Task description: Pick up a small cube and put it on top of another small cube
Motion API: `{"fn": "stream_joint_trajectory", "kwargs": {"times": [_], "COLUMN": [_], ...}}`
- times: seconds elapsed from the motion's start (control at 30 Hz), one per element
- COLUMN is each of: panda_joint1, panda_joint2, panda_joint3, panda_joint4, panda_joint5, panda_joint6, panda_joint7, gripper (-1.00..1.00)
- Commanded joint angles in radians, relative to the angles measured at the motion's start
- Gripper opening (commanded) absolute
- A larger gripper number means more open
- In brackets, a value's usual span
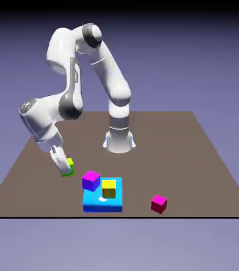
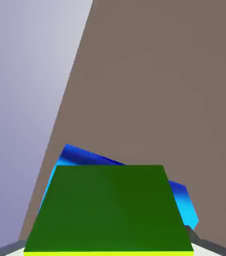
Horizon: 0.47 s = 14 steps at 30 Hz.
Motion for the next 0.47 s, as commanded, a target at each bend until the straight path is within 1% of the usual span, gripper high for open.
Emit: {"fn": "stream_joint_trajectory", "kwargs": {"times": [0.0,0.1,0.23,0.27,0.3,0.43], "panda_joint1": [-0.007,-0.018,0.102,0.102,0.102,-0.018], "panda_joint2": [-0.036,-0.096,0.022,0.022,0.022,-0.096], "panda_joint3": [0.023,0.062,-0.063,-0.063,-0.063,0.062], "panda_joint4": [-0.023,-0.062,-0.15,-0.15,-0.15,-0.062], "panda_joint5": [0.019,0.053,-0.063,-0.063,-0.063,0.053], "panda_joint6": [-0.014,-0.035,0.134,0.134,0.134,-0.035], "panda_joint7": [-0.033,-0.09,-0.014,-0.014,-0.014,-0.09], "gripper": [-1.0,-1.0,-1.0,1.0,1.0,1.0]}}
